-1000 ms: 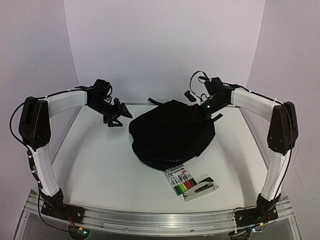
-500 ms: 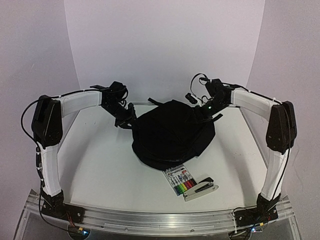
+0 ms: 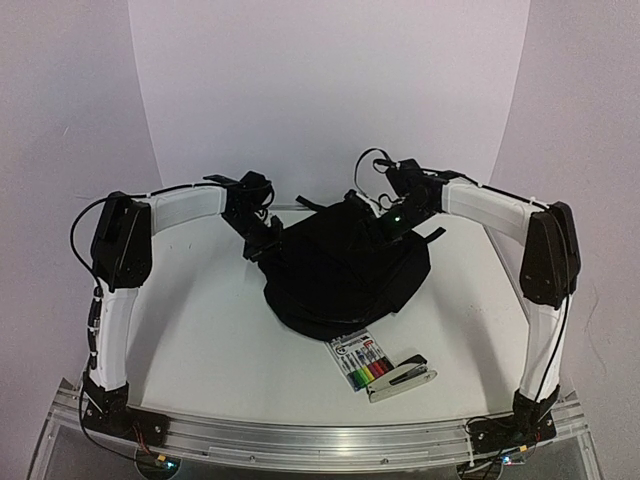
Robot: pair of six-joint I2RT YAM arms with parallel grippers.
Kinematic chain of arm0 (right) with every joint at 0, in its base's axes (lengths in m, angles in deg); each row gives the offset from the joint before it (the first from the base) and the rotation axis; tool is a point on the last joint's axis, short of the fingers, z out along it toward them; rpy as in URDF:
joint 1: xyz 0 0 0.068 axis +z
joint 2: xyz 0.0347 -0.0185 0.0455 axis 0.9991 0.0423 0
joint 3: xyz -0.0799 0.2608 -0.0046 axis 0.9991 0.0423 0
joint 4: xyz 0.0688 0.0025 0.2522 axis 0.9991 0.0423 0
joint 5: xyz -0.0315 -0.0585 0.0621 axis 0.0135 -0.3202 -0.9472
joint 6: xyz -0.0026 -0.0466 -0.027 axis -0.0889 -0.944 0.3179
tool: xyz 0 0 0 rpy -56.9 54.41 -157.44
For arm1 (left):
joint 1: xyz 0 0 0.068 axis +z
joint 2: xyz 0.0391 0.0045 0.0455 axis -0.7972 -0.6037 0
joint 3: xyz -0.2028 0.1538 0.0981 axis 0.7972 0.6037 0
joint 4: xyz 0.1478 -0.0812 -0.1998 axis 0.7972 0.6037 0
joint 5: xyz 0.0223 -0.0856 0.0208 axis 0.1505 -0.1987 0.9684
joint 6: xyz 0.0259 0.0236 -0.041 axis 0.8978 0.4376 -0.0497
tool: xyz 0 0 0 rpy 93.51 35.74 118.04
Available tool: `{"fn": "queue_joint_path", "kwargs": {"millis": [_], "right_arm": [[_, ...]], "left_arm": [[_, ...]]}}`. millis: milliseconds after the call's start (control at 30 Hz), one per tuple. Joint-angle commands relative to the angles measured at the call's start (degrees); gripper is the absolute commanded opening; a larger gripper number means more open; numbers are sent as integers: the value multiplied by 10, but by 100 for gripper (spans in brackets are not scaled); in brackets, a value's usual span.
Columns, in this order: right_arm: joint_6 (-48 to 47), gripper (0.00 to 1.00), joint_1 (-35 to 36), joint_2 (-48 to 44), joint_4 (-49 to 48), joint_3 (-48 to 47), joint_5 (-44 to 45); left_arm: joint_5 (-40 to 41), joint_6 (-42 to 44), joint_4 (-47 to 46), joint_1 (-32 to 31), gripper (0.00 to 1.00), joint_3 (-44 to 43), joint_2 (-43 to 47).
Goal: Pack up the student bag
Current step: Adjust the student bag at the center of the board.
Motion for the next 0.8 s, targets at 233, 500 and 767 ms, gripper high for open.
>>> {"fn": "queue_joint_path", "kwargs": {"millis": [233, 500, 767], "right_arm": [[104, 58, 91, 56, -164, -26, 64], [129, 59, 135, 137, -191, -91, 89], [122, 50, 141, 190, -195, -122, 156]], "left_arm": [[55, -61, -108, 22, 59, 102, 153], [62, -155, -188, 96, 57, 330, 286], [17, -167, -209, 99, 36, 343, 220]]}}
